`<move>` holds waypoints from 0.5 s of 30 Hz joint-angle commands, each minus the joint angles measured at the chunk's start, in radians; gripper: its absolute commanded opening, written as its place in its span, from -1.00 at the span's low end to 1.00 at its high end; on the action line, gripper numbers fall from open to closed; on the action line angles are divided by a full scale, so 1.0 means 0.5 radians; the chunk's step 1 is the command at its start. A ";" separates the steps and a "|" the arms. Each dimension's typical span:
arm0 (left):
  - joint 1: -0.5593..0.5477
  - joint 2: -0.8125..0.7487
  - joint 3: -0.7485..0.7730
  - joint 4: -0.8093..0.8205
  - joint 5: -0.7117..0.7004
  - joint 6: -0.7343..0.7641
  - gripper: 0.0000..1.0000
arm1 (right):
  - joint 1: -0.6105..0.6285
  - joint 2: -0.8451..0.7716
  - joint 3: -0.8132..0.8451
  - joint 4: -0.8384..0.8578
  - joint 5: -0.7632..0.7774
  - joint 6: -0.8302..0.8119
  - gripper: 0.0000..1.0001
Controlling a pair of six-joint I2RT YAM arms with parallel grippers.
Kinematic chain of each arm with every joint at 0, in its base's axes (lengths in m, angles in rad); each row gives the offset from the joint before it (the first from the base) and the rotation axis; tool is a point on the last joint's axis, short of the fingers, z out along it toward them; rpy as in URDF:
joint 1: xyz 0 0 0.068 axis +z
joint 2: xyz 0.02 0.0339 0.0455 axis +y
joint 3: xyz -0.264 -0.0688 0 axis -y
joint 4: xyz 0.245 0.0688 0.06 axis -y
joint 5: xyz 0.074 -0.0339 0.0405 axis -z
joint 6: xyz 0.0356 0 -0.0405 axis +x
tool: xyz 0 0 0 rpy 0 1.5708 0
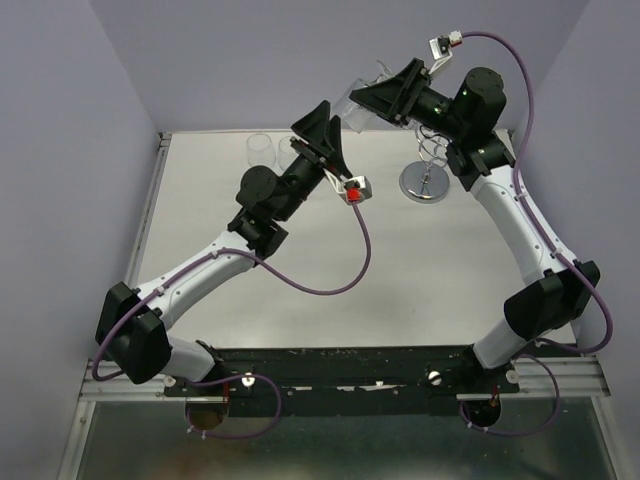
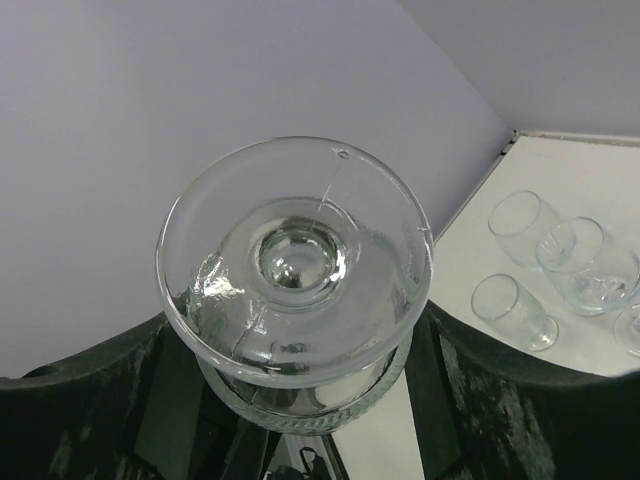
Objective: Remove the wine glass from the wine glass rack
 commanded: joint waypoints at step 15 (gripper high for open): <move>-0.032 0.173 -0.007 0.415 0.171 0.290 -0.06 | 0.019 0.059 0.119 0.114 -0.076 0.012 -0.99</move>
